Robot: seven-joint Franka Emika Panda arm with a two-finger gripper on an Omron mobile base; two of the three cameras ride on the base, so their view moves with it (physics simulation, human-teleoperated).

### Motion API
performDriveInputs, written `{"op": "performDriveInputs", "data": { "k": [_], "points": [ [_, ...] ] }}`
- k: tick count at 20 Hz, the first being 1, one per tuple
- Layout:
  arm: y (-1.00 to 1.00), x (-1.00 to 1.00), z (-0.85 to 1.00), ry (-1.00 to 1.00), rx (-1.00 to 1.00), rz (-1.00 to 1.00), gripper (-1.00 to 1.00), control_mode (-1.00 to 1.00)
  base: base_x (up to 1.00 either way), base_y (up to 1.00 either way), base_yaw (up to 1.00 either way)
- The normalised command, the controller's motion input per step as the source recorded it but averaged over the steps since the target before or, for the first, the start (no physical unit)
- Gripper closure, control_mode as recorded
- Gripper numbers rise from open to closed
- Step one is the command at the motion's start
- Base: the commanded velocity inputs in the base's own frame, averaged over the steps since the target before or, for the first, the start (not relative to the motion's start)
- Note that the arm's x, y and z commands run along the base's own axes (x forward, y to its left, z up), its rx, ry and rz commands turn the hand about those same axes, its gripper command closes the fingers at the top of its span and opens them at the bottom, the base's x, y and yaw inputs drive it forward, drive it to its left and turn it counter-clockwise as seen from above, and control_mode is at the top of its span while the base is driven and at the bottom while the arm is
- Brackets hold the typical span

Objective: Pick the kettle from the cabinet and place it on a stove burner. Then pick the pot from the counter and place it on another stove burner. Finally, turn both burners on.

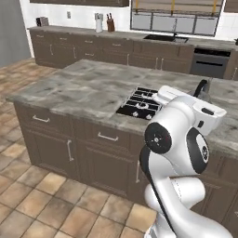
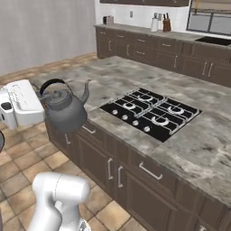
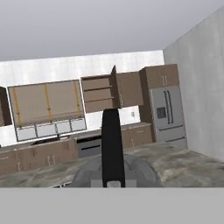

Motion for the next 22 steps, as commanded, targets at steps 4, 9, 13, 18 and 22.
{"op": "performDriveInputs", "data": {
  "k": [4, 9, 13, 18, 22],
  "points": [
    [0.0, 0.0, 0.0, 0.0, 0.0, 0.0, 1.0, 1.0, 0.6, 0.46, -0.32],
    [0.0, 0.0, 0.0, 0.0, 0.0, 0.0, 1.0, 1.0, 0.61, 0.45, -0.33],
    [0.0, 0.0, 0.0, 0.0, 0.0, 0.0, 1.0, 1.0, 0.61, 0.45, -0.33],
    [0.0, 0.0, 0.0, 0.0, 0.0, 0.0, 1.0, 1.0, 0.6, 0.41, -0.34],
    [0.0, 0.0, 0.0, 0.0, 0.0, 0.0, 1.0, 1.0, 0.6, 0.34, -0.33]
  ]
}}
